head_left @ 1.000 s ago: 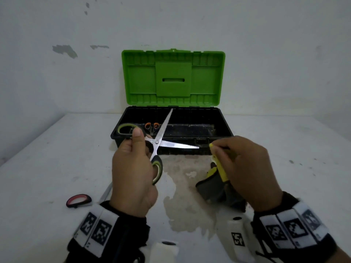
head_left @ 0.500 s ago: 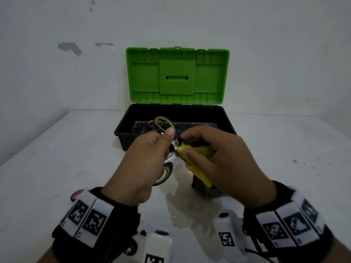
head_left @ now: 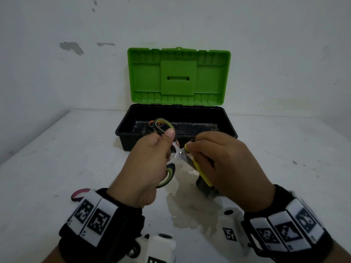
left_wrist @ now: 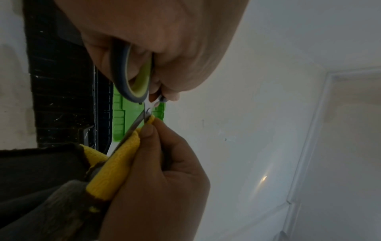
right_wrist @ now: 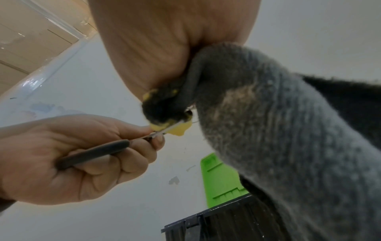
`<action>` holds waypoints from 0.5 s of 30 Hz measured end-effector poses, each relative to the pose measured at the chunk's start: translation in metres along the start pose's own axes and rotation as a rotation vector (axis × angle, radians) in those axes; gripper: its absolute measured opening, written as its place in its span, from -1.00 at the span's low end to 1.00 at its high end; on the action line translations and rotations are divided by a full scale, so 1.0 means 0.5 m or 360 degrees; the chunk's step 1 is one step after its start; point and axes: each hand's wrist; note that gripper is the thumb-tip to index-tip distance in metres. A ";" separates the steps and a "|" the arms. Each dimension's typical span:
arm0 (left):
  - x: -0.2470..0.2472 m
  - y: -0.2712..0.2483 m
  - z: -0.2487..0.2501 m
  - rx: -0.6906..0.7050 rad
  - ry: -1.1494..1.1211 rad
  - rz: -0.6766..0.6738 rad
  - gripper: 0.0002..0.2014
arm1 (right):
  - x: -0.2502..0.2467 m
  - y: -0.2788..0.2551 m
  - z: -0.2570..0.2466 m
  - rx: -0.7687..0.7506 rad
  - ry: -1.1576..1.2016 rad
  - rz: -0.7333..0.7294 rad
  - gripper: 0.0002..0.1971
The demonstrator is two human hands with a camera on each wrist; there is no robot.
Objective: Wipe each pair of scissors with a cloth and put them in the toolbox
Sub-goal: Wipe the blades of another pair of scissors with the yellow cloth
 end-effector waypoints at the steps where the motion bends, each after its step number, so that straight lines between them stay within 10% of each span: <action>1: 0.001 0.001 -0.002 0.0001 0.0001 0.0021 -0.52 | 0.001 0.002 -0.005 0.0014 -0.0017 0.0019 -0.87; 15: 0.005 0.006 -0.014 0.0006 0.0123 0.0143 -0.56 | 0.030 0.005 -0.019 0.0051 0.0076 0.0083 -0.91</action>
Point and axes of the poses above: each hand's wrist, its own y-axis towards the middle knuckle, its own x-axis out of the palm, z = x × y, and after that the axes turned 12 degrees about -z, right-handed
